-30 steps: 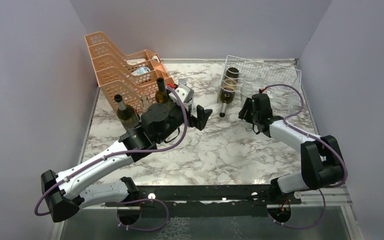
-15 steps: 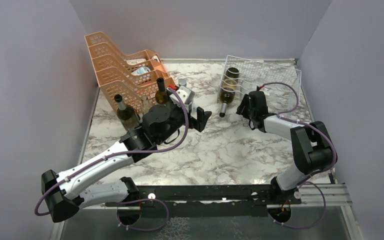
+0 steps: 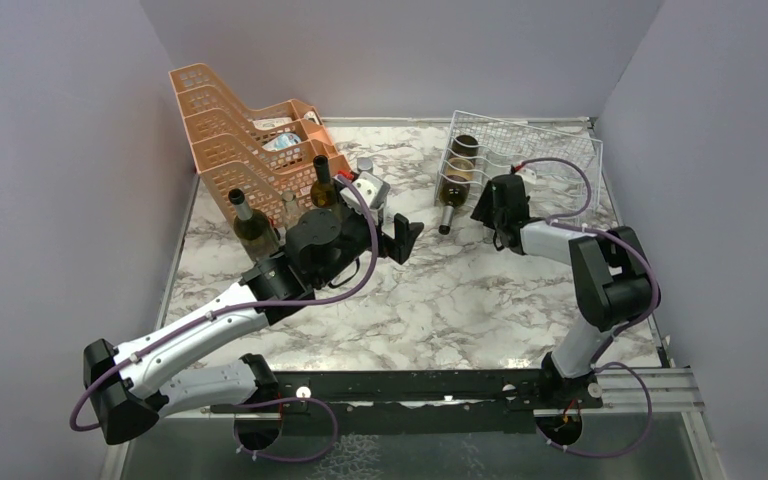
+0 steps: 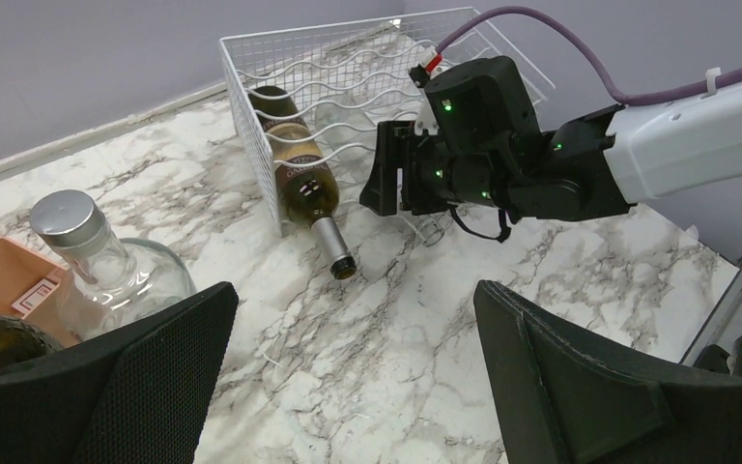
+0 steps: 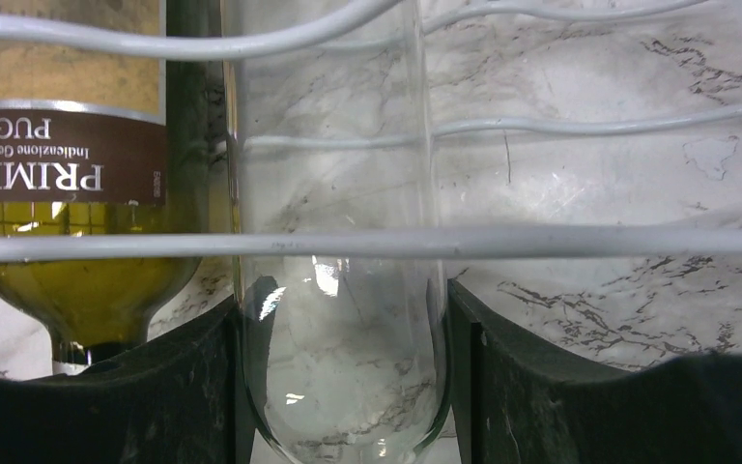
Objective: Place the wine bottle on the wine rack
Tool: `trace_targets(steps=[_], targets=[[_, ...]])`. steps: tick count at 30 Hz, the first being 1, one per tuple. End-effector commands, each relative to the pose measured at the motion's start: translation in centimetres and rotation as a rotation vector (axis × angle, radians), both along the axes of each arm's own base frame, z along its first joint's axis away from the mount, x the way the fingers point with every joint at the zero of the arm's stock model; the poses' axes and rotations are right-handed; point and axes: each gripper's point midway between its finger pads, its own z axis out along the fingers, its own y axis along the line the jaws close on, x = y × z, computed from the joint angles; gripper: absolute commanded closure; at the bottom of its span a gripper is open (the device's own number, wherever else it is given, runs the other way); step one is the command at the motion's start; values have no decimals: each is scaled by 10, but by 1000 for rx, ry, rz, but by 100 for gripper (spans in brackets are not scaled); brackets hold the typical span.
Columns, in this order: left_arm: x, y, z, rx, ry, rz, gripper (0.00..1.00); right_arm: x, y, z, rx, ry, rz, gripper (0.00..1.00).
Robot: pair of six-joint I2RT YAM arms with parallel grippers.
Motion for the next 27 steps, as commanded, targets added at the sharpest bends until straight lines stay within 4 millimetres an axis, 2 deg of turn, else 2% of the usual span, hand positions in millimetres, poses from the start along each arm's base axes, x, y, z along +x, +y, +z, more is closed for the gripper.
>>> trace_targets(steps=[1,4,5,8,13,21,27], targets=[[-1,-5,4,-9,-2,-13,1,34,-10,30,-17,-116,-66,81],[-1,-5,4,-11,0,-13,1,38,-9,26,-26,-95,-63,73],[-2,-5,5,-13,-2,-16,1,39,-9,26,-26,-92,-62,67],[-3,-5,7,-20,-3,-25,1,41,-7,26,-22,-90,-58,57],[-6,-7,8,-24,-1,-43,1,43,-9,27,-39,-87,-64,44],[-8,-8,10,-26,-6,-53,1,45,-12,26,-98,-67,-35,33],[-9,-8,12,-25,-7,-61,1,39,-11,36,-83,-83,-21,20]])
